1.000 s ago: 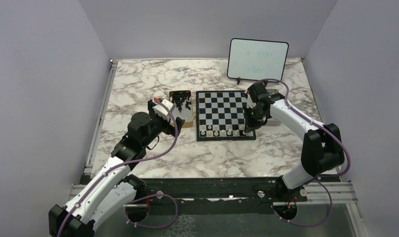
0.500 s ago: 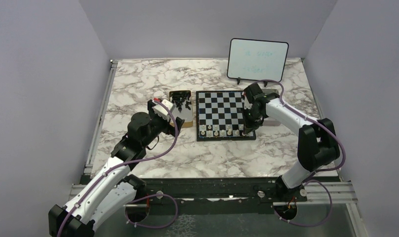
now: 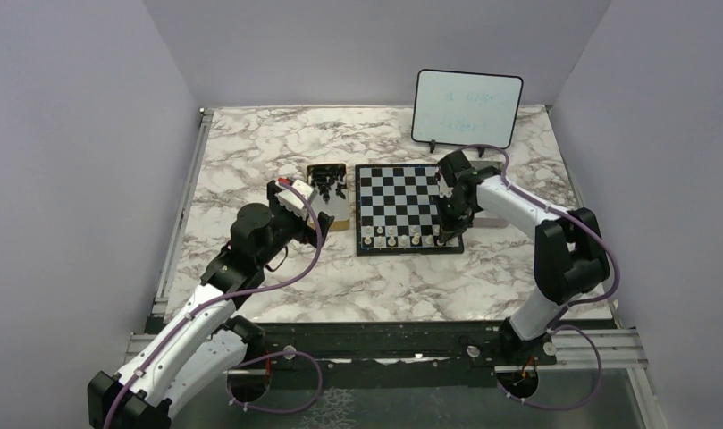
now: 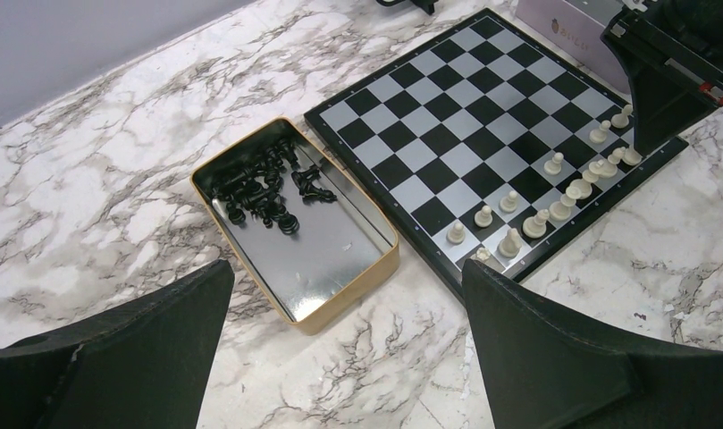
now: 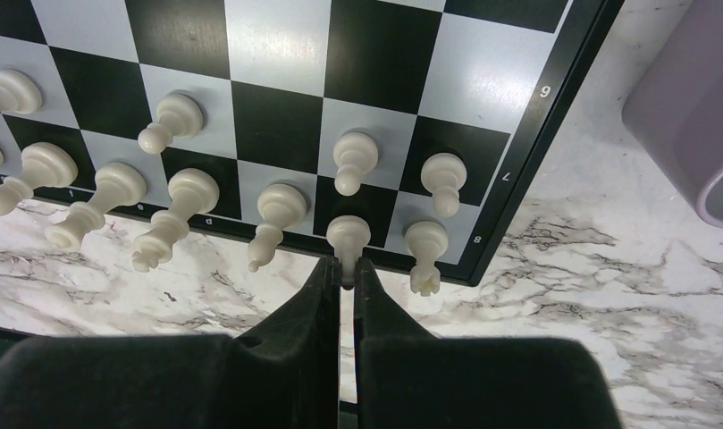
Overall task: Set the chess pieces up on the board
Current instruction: Place the chess piece on the chessboard.
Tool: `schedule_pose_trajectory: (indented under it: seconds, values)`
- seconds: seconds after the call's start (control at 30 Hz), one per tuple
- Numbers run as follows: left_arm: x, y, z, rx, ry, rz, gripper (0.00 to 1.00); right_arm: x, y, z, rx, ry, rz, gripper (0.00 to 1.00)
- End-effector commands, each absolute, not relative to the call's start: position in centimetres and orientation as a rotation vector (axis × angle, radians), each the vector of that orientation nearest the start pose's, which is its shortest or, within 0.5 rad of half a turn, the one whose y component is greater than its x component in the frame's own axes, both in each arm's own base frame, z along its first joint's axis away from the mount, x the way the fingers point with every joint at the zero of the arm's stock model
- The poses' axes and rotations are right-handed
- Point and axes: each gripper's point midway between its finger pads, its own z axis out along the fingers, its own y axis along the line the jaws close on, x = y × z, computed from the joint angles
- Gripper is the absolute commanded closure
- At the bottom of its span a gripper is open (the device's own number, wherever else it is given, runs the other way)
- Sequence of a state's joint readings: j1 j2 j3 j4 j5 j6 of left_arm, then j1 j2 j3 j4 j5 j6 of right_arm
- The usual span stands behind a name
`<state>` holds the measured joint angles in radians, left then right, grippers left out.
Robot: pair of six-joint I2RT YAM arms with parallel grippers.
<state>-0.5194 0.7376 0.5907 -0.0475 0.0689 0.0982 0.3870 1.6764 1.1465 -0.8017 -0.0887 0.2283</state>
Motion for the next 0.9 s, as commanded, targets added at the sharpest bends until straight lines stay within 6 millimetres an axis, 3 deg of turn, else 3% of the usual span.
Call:
schedule_pose_trajectory:
  seconds: [0.0, 0.37, 0.87]
  values:
    - [26.79, -15.90, 23.32, 0.577, 1.655, -0.349, 0.01, 28.85, 14.03, 5.50, -0.233, 2.895, 0.188, 0.91]
    - [26.78, -15.86, 23.40, 0.575, 1.653, -0.348, 0.01, 28.99, 14.03, 5.08, -0.236, 2.907, 0.178, 0.90]
    - [26.74, -15.89, 23.37, 0.580, 1.652, -0.349, 0.01, 29.03, 14.56, 5.16, -0.242, 2.904, 0.220, 0.77]
